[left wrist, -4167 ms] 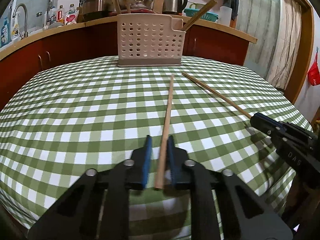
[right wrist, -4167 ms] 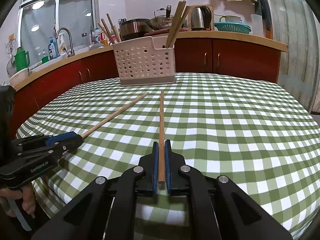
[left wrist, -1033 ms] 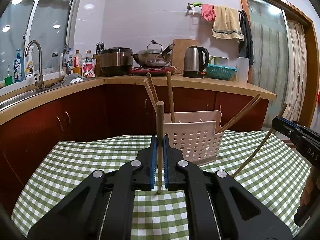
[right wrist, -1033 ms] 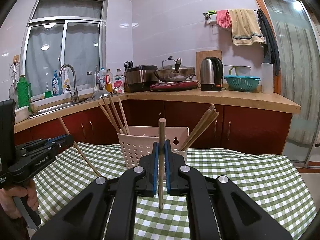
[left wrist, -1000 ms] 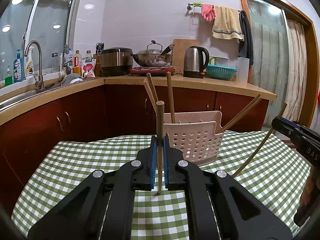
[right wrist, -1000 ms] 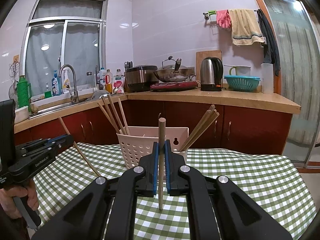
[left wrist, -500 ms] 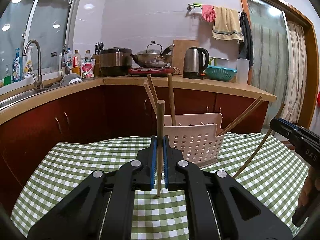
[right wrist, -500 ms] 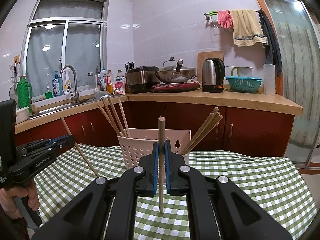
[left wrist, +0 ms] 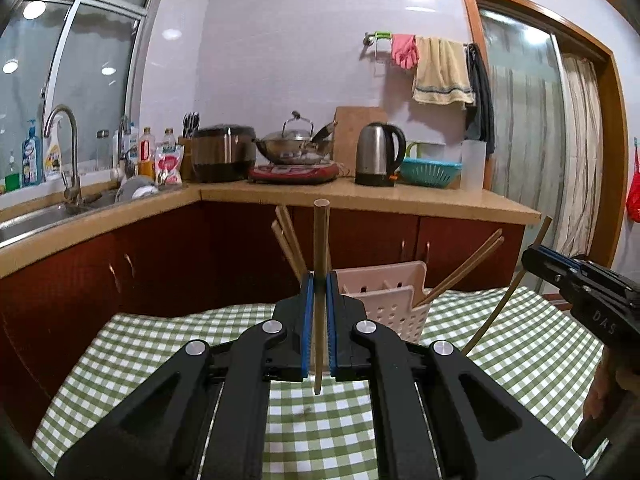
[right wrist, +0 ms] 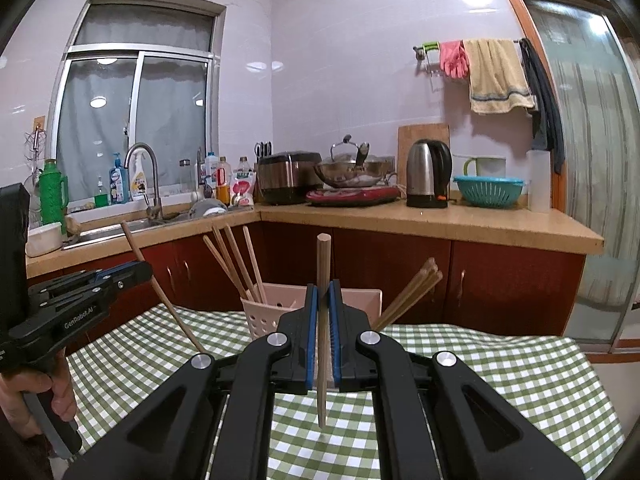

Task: Organize utensils
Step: 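Lift both held chopsticks upright and carry them toward the beige caddy, then lower both chopsticks into the caddy and open both grippers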

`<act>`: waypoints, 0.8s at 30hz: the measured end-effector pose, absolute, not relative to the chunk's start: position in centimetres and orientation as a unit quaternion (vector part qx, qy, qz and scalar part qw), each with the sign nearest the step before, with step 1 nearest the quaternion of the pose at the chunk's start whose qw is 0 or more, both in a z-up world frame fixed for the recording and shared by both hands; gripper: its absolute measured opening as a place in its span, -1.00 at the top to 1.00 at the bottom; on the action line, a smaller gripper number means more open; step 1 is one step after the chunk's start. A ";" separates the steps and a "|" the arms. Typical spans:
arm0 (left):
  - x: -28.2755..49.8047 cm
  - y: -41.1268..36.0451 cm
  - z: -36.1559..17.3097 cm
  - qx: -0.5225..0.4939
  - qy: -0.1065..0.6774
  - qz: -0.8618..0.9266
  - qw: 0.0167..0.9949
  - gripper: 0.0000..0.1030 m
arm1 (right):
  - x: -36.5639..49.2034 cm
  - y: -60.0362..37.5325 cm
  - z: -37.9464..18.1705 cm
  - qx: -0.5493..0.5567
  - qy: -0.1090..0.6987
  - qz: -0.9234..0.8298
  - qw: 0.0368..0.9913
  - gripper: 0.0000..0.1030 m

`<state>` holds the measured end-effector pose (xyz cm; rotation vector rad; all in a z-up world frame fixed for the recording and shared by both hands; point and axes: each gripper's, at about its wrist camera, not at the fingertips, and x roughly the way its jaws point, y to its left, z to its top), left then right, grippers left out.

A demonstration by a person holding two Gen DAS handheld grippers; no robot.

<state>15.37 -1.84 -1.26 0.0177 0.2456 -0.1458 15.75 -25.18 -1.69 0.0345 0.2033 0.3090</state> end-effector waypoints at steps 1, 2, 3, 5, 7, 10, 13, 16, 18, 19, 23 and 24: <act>15.2 -2.0 -1.0 0.010 0.119 -0.074 0.990 0.87 | 15.6 -25.2 -1.4 0.017 0.098 0.154 0.983 0.87; 15.1 -2.2 -0.5 0.011 0.114 -0.077 0.990 0.87 | 15.5 -25.2 -1.2 0.015 0.094 0.155 0.983 0.87; 15.0 -2.3 -0.2 0.012 0.111 -0.078 0.991 0.87 | 15.4 -25.2 -0.9 0.014 0.089 0.155 0.984 0.87; 14.7 -2.7 0.8 0.015 0.099 -0.082 0.992 0.87 | 15.1 -25.2 -0.1 0.011 0.079 0.156 0.984 0.87; 14.7 -3.0 1.6 0.016 0.090 -0.086 0.992 0.87 | 15.0 -25.3 0.8 0.009 0.067 0.158 0.985 0.87; 14.8 -3.4 2.8 0.015 0.075 -0.091 0.993 0.87 | 15.0 -25.4 1.9 0.006 0.051 0.157 0.986 0.87; 15.4 -3.6 4.1 0.008 0.062 -0.096 0.993 0.87 | 15.5 -25.6 3.0 0.009 0.036 0.158 0.987 0.87; 16.3 -4.0 5.4 0.004 0.049 -0.099 0.994 0.87 | 16.2 -25.8 3.9 0.011 0.023 0.158 0.987 0.87; 16.9 -4.3 6.0 0.006 0.041 -0.098 0.994 0.87 | 16.9 -25.8 4.4 0.014 0.018 0.159 0.987 0.87; 17.2 -4.4 6.1 0.007 0.039 -0.097 0.994 0.87 | 17.4 -25.7 4.7 0.013 0.015 0.159 0.987 0.87; 18.8 -4.7 6.5 0.012 0.036 -0.094 0.995 0.87 | 18.8 -25.2 5.2 0.008 0.006 0.161 0.987 0.87; 19.4 -4.8 6.6 0.012 0.035 -0.093 0.995 0.87 | 19.1 -25.2 5.3 0.008 0.004 0.161 0.987 0.87</act>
